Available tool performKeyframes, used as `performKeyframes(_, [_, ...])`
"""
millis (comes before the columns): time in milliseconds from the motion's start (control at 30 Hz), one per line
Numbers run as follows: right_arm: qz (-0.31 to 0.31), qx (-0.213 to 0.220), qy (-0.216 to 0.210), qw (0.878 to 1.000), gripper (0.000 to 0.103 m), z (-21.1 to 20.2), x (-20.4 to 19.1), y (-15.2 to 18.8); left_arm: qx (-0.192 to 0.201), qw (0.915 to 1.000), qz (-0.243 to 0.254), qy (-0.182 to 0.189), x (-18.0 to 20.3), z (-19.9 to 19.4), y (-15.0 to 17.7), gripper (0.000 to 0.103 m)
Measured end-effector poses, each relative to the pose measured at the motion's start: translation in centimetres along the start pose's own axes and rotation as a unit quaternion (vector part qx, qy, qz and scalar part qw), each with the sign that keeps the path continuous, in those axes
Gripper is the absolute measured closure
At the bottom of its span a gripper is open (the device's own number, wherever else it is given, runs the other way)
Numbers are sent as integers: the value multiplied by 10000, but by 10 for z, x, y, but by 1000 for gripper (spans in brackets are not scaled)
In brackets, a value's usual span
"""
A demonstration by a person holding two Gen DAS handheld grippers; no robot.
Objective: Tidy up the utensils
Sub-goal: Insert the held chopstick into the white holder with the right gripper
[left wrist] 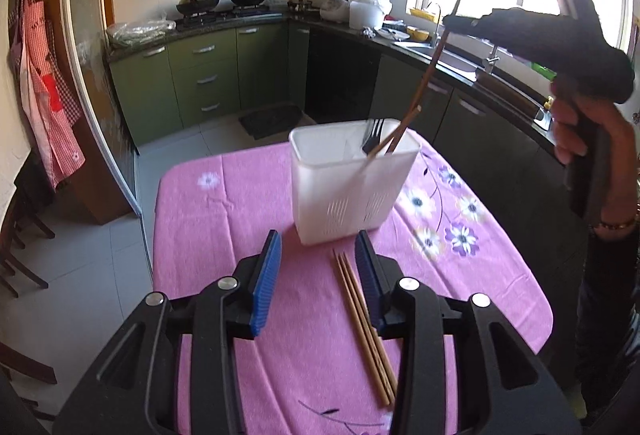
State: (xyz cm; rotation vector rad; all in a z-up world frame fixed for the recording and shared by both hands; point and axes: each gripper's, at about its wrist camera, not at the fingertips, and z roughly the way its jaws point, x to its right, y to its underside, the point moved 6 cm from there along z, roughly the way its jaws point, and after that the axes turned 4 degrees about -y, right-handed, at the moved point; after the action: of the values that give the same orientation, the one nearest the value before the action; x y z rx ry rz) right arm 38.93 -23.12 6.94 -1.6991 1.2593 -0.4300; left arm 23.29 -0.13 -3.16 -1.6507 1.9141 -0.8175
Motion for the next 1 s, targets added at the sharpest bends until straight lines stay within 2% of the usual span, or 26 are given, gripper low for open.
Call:
performKeyframes(200, [-19,-405,-125,9991,95,29,1,26,-289,9996,-36,53,1,13,21,66])
performKeyframes(233, [-30,-385,-145,9991,91,26,0,27,-321,9994,-46,75,2,15,24,66])
performKeyframes(267, [-48,-336,-152,9993,87,22,-1,28,-356,9993,-58,108,4,17,25,66])
performKeyframes(467, [-248,-23,-214,9995,87,-41,-8,53,-621,9977,-29,278,25,38,36,66])
performKeyframes(600, [-241,-291,-137,9992,80,-66,2,105,-1032,9940,-74,343,36,67,50,66])
performKeyframes(800, [77,-921,100,9957,80,-63,31,205,-1630,9860,-272,215,39,122,72,66])
performKeyframes(900, [354,-1087,-18,9934,80,-61,43,234,-1782,9832,-351,163,40,141,77,69])
performKeyframes(1000, [500,-1154,-81,9920,80,-59,51,249,-1848,9820,-394,69,42,152,80,74])
